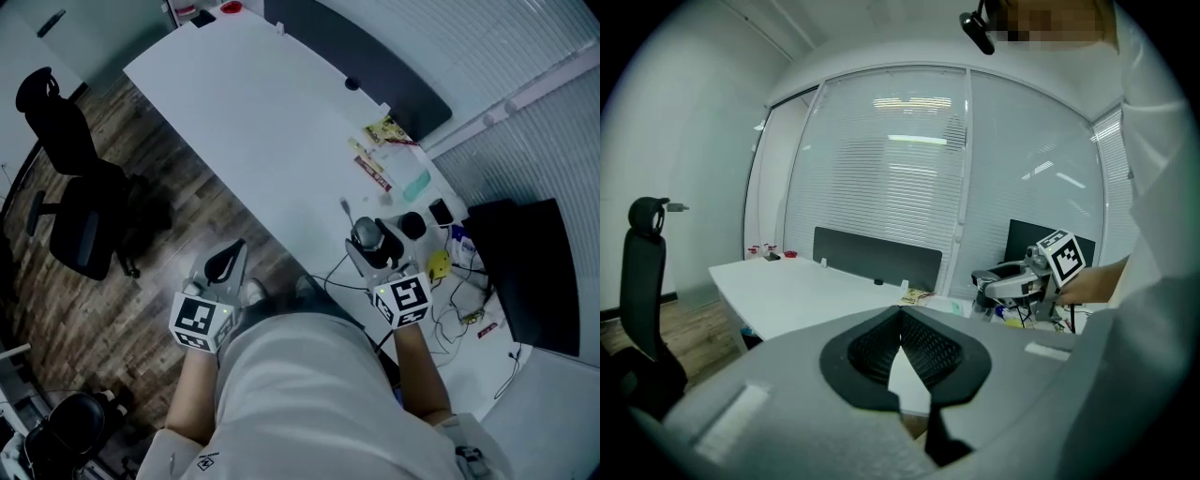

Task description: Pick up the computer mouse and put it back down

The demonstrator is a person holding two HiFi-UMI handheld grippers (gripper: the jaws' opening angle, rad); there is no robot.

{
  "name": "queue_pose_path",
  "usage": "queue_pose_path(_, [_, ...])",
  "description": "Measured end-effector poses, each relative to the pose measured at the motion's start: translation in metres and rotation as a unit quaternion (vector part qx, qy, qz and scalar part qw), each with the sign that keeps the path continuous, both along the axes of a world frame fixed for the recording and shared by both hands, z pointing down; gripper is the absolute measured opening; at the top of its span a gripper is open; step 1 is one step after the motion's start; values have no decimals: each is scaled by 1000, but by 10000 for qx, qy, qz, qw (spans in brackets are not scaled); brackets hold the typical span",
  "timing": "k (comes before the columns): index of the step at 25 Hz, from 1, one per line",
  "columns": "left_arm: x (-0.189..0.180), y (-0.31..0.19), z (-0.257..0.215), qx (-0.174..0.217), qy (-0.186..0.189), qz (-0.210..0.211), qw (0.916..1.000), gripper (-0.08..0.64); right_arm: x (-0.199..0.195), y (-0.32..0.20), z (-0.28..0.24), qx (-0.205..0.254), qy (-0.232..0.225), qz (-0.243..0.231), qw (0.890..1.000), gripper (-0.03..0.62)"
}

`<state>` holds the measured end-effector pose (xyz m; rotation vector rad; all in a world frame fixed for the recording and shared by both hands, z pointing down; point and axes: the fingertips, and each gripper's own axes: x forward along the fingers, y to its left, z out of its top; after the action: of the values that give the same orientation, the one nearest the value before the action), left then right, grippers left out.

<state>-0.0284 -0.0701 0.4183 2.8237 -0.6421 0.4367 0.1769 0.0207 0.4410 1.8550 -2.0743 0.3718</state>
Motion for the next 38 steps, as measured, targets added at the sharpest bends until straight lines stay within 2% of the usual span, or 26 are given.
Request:
queue_pose_path(12, [-51, 21, 10, -119, -229, -843, 9961, 9, -9, -30, 61, -477, -140, -504, 9975, 299])
queue_pose_path(23, [-99, 36, 24, -300, -503, -1684, 9840, 9, -8, -43, 148, -1231, -193, -807, 9889, 299])
queue_pose_path(38, [-132, 61, 35, -469, -704, -2219, 9714, 9, -7, -50, 230, -1840, -152, -889, 9788, 301])
